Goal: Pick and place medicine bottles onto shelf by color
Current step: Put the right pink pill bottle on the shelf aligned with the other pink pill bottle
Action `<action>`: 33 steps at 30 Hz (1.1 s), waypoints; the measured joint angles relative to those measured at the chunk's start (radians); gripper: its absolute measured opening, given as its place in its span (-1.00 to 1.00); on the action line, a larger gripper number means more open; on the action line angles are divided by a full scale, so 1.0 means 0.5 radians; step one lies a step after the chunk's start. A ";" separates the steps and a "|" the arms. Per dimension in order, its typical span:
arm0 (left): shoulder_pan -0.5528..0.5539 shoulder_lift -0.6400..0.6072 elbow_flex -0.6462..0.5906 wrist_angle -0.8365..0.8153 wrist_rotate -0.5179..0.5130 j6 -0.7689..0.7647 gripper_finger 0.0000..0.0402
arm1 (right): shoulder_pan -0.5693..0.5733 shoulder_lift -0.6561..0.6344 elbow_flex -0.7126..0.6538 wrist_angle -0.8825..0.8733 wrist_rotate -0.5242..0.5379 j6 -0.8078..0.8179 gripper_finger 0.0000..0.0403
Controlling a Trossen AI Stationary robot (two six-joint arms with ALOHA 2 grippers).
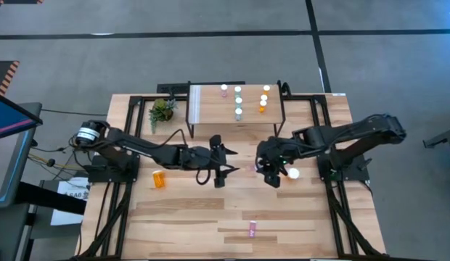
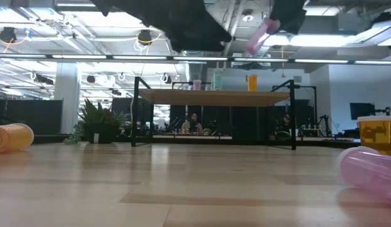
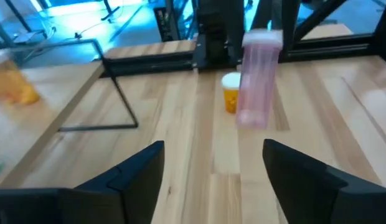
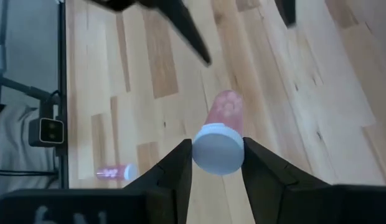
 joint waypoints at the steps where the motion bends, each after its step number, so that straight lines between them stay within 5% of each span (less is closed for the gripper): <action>1: -0.002 0.025 0.025 0.022 0.003 0.006 0.32 | 0.000 0.011 0.003 0.007 0.000 -0.008 -0.30; 19: -0.002 0.179 0.066 0.261 0.330 -0.023 0.41 | 0.001 0.047 0.020 0.135 0.001 -0.014 -0.28; 28: 0.015 0.181 0.061 0.242 0.255 -0.053 0.40 | 0.005 0.047 0.020 0.147 0.001 -0.023 -0.28; 33: 0.015 0.181 0.061 0.226 0.227 -0.053 0.21 | 0.004 0.047 0.020 0.157 0.001 -0.039 -0.29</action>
